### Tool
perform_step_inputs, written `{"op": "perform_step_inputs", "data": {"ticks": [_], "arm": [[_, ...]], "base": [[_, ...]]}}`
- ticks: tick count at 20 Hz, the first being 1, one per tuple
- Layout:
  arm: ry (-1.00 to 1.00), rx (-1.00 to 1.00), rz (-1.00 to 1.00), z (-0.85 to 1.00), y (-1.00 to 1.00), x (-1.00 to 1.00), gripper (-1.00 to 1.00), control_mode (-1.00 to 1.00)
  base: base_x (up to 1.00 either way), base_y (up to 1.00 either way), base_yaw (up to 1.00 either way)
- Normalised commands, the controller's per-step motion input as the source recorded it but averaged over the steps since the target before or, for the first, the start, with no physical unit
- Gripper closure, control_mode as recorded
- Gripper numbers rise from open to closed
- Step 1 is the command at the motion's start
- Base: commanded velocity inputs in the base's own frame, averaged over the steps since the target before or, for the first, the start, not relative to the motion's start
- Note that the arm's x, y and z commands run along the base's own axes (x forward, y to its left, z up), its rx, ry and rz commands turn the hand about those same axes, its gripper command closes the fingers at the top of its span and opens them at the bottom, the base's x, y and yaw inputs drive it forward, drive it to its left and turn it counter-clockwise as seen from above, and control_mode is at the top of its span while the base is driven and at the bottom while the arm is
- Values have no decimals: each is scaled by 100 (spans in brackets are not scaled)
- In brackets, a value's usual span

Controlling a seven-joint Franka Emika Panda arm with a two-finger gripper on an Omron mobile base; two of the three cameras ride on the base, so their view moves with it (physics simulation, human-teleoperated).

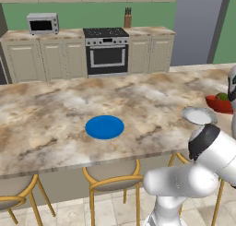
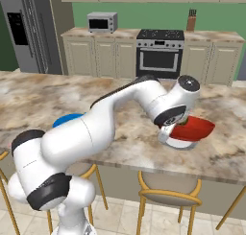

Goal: Pick the chicken drumstick and lime from their plates and place them in the bowl. Then put the bowl in the fridge.

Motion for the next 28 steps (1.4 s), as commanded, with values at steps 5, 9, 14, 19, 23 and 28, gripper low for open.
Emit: {"op": "perform_step_inputs", "data": {"ticks": [5, 9, 14, 19, 23, 28], "arm": [[-24, -3, -7, 5, 47, 0, 100, -100], [-4, -9, -3, 20, 39, 0, 100, -100], [0, -8, -4, 20, 29, 0, 100, -100], [-3, -10, -11, 12, 33, -1, 100, -100], [0, 0, -23, 10, 42, -1, 100, -100], [-3, 0, -35, 2, 46, -7, 100, -100]], "base": [[0, 0, 0], [0, 0, 0], [0, 0, 0], [0, 0, 0], [0, 0, 0], [0, 0, 0]]}}
